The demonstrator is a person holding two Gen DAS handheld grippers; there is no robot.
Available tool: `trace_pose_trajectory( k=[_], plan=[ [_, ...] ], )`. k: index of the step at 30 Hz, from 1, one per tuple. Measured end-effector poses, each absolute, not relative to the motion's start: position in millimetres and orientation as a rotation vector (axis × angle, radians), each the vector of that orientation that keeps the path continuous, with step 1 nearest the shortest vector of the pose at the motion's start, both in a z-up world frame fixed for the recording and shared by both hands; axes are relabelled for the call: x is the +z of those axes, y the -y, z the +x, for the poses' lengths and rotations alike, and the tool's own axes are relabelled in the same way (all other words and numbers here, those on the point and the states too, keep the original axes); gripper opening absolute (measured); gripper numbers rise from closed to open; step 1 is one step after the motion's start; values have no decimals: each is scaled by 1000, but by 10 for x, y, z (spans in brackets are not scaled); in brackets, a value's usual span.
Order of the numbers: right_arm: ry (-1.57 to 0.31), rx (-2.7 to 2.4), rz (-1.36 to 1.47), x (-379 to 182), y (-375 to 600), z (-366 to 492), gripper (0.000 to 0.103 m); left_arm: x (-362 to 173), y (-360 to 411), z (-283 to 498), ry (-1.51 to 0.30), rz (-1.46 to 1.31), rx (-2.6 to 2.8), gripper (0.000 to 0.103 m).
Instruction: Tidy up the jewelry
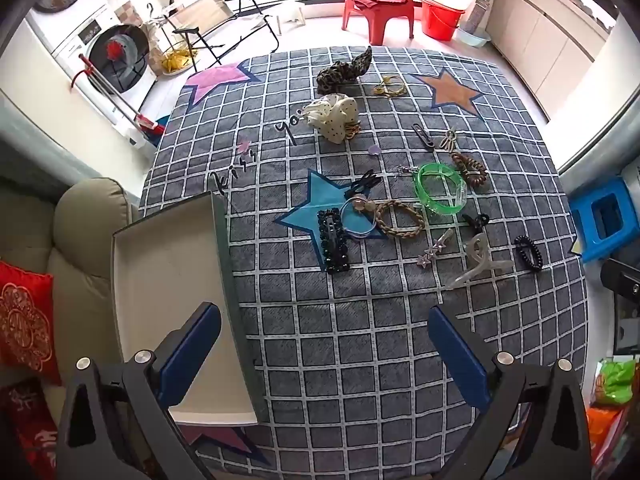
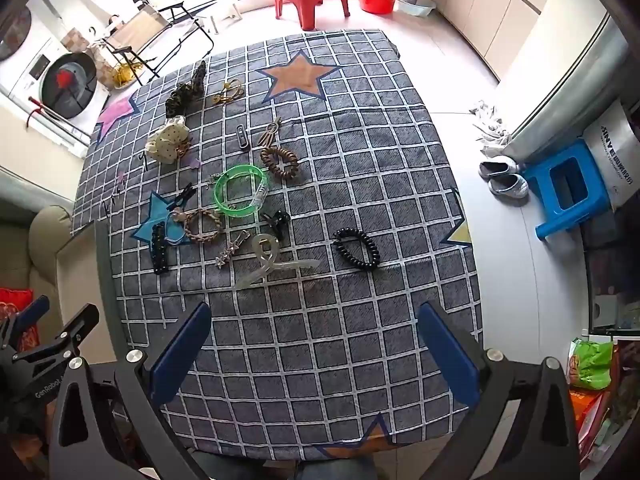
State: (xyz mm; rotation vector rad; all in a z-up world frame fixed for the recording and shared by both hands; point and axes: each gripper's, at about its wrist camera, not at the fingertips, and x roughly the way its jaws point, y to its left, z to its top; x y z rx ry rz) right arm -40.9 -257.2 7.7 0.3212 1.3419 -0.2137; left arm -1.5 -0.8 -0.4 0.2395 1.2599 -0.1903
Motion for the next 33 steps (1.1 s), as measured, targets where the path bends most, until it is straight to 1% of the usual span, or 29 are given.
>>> trace_pose_trajectory(
  k=[2, 10, 33],
  plan=[
    [-1342, -219, 316, 74, 2574, -416, 103, -18, -40, 38, -1280, 217, -214, 103],
    [-1343, -217, 314, 40, 2597, -395, 103, 32, 45, -24, -1250, 248, -228, 103],
    [-1344, -217, 301, 85, 2534, -392, 103, 29, -25, -65, -1258, 239, -218, 103]
  ],
)
